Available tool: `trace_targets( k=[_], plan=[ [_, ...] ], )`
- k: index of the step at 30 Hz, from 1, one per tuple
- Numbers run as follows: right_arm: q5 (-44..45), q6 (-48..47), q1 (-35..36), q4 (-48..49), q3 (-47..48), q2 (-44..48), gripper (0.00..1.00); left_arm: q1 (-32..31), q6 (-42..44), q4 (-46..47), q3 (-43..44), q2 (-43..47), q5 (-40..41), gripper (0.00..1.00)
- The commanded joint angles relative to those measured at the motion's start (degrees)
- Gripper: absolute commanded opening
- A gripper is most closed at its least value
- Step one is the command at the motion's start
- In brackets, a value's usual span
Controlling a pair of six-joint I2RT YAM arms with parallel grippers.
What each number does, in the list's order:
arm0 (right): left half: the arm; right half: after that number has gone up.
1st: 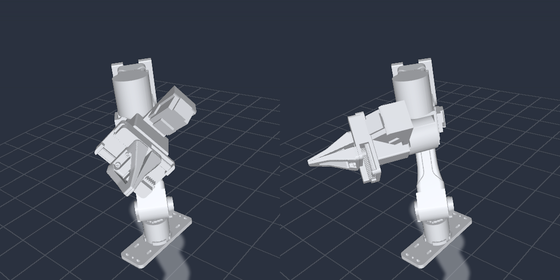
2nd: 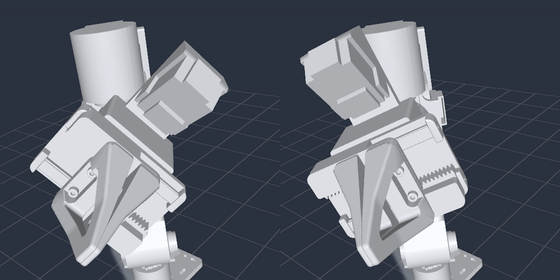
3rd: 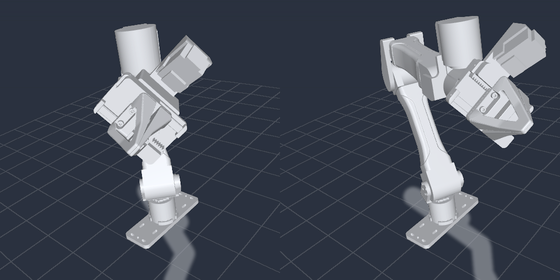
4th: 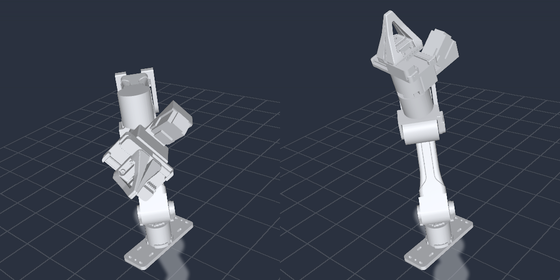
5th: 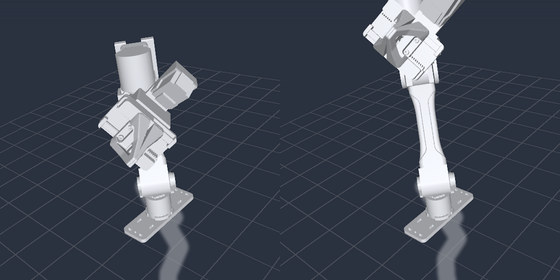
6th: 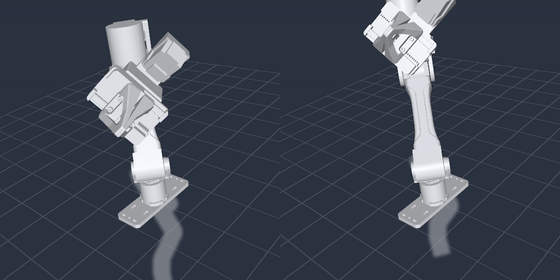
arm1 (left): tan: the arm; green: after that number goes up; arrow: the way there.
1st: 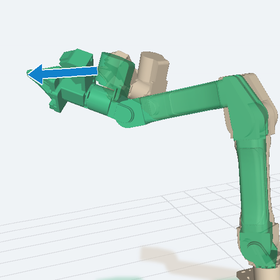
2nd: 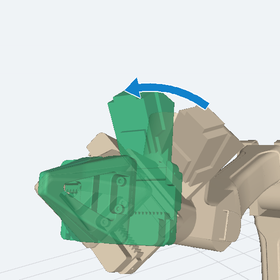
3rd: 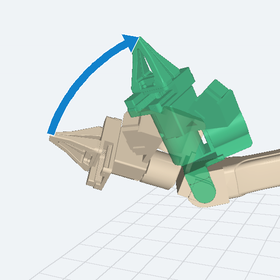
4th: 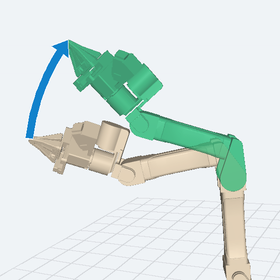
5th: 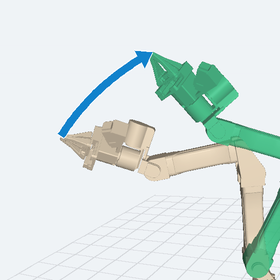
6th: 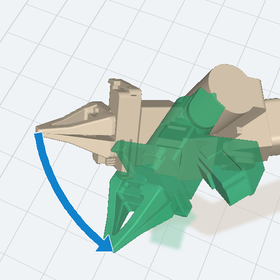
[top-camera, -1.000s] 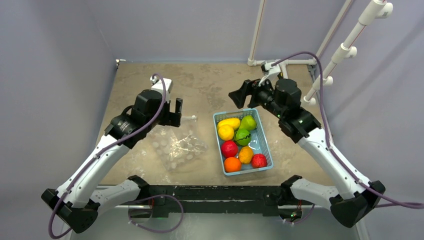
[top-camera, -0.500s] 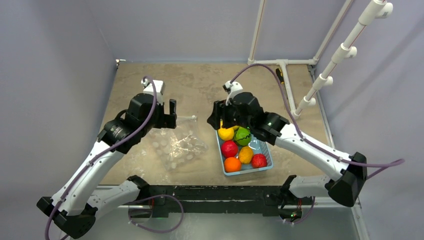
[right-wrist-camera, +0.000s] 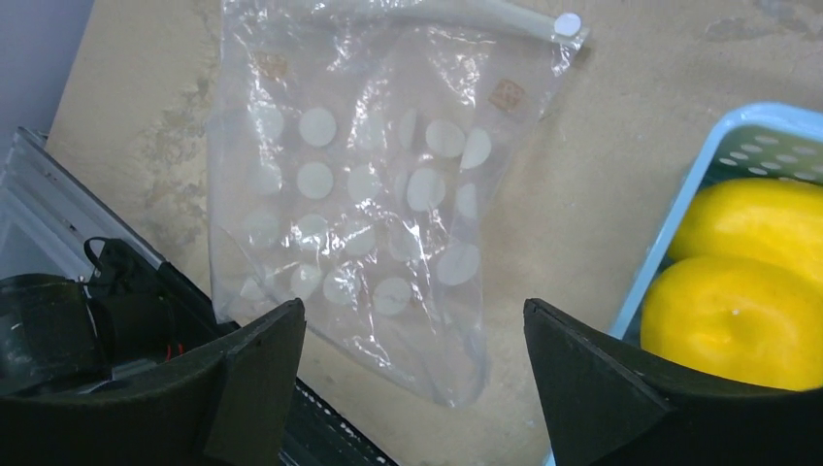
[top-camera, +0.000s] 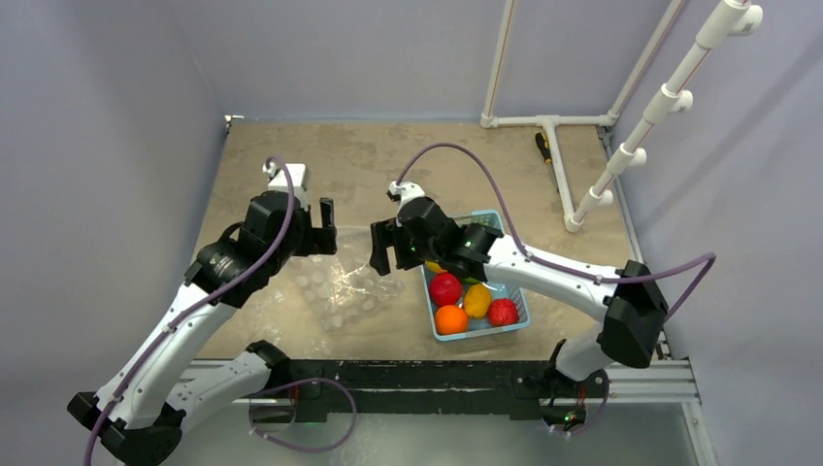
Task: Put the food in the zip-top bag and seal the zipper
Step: Pick up the zipper food storage bag at the center of the board.
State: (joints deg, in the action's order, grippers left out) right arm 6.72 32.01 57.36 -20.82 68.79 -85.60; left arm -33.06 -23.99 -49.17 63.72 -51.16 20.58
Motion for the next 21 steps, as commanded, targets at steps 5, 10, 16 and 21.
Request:
trace_targets(
  k=[5,10,16,21],
  plan=[
    [0.2,-0.2,0.3,4.8,6.7,-6.0,0.98,0.1,-0.9,-1.4,0.0,1.6,3.0,0.94],
    [-1.9,-1.2,0.5,6.2,8.9,-9.7,0.99,0.0,-1.1,-1.3,0.0,2.5,3.2,0.94],
    [-2.8,-1.6,1.3,6.6,10.8,-13.9,0.99,0.1,-1.1,-1.5,0.4,3.2,3.2,0.94],
    [-3.2,-1.9,2.2,6.6,11.0,-17.2,0.99,0.0,-1.1,-1.7,0.6,3.4,2.8,0.94]
  ],
)
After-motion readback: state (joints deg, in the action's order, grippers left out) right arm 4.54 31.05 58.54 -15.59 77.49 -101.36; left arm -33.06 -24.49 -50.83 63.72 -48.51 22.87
